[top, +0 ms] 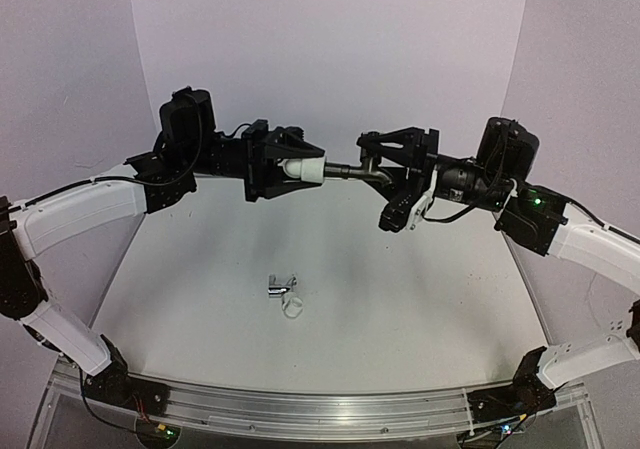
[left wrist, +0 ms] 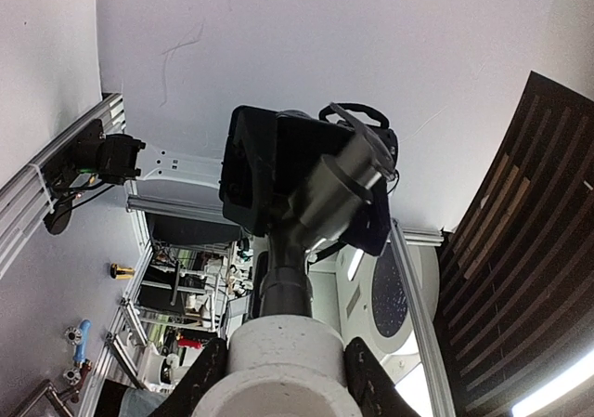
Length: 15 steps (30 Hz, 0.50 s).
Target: Install the water faucets
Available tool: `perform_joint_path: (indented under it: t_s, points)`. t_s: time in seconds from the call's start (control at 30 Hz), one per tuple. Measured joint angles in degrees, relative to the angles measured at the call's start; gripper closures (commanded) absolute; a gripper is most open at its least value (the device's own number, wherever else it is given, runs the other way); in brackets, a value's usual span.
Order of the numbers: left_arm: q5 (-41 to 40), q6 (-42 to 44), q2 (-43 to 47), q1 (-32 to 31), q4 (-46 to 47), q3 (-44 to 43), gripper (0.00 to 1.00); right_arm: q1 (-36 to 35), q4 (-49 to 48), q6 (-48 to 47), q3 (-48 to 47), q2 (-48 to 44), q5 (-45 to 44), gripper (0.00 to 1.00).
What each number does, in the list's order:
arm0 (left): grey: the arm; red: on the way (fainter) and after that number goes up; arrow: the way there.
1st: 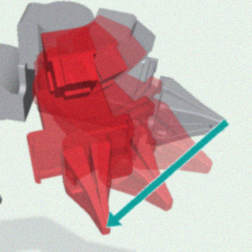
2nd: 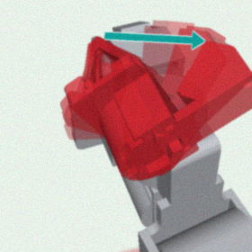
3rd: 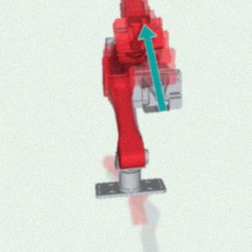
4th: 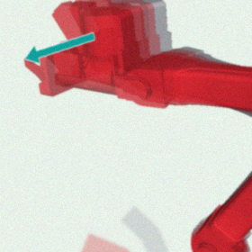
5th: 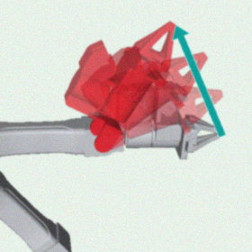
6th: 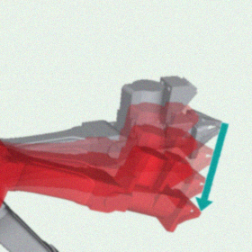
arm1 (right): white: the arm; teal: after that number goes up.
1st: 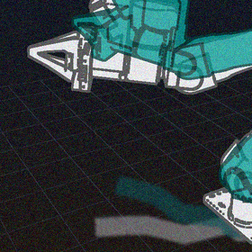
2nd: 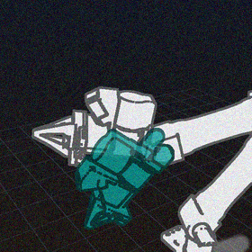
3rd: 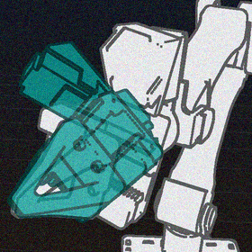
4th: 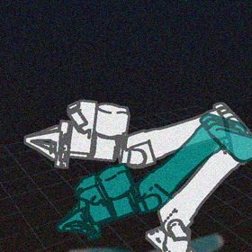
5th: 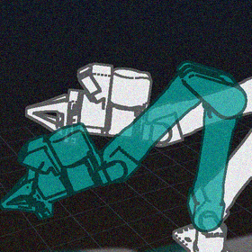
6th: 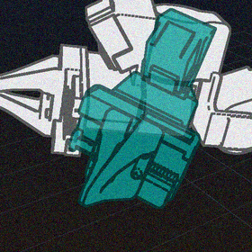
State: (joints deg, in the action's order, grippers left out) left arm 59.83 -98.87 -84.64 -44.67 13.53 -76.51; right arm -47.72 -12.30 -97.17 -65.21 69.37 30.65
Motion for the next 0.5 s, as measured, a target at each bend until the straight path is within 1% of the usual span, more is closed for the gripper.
perform_joint_path:
  t_s: [0.07,0.3,0.4,0.5]
  points:
    - [0.0,0.7,-0.2,0.0,0.0,-0.3,1.00,0.0,0.0,1.8,0.0,0.0,0.0,0.58]
    - [-0.3,3.4,-1.8,0.0,-0.1,-2.5,1.00,0.0,0.2,7.0,0.0,0.0,0.1,0.70]
    - [-1.5,6.7,-1.9,0.0,-0.9,-3.1,1.00,0.0,0.8,10.3,-0.2,0.0,0.2,0.77]
    - [-3.2,12.0,-1.3,-0.1,-2.3,-3.6,1.00,0.0,2.9,15.1,-1.6,0.1,0.2,0.79]
